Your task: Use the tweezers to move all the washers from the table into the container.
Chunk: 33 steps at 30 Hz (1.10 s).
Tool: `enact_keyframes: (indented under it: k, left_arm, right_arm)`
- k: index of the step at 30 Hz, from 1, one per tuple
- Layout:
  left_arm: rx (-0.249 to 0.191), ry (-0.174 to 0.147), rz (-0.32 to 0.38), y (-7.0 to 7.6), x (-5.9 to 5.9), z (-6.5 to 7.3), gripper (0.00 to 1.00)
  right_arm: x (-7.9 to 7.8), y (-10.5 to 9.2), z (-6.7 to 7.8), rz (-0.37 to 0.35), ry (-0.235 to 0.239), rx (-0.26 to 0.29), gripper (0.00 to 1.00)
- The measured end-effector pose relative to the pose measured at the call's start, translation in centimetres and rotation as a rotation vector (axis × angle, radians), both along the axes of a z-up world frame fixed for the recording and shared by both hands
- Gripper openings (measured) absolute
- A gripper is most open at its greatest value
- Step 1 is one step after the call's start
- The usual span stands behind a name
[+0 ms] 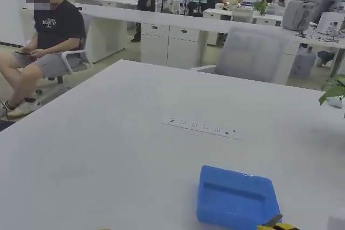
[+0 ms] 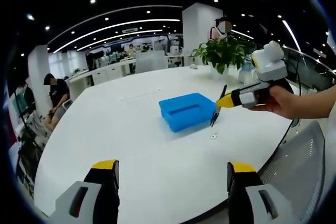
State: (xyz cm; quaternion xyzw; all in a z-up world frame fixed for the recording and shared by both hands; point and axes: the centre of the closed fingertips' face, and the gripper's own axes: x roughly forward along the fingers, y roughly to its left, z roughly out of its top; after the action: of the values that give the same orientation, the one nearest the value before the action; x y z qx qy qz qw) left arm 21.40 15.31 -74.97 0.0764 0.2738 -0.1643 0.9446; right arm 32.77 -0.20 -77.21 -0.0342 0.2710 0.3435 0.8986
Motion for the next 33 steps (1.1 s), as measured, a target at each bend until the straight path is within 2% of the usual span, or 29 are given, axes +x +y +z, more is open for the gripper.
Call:
enact_keyframes:
  k: [6,13,26,33]
  left_arm:
    - [-0.001,-0.003,0.007,0.2,-0.1,0.1,0.86]
    - [0.002,0.002,0.013,0.5,-0.1,0.0,0.86]
    - [0.002,0.004,0.009,0.2,0.0,-0.1,0.85]
    - [0.0,0.002,0.012,0.4,0.1,-0.1,0.86]
  right_arm:
    - [-0.3,0.1,-1.5,0.012,0.033,-0.021,0.03]
    - [-0.4,0.0,-2.5,0.009,0.031,-0.05,0.04]
    - [-0.2,0.5,-2.2,0.03,0.037,-0.053,0.02]
    - [0.3,0.8,0.5,0.031,0.003,-0.011,0.02]
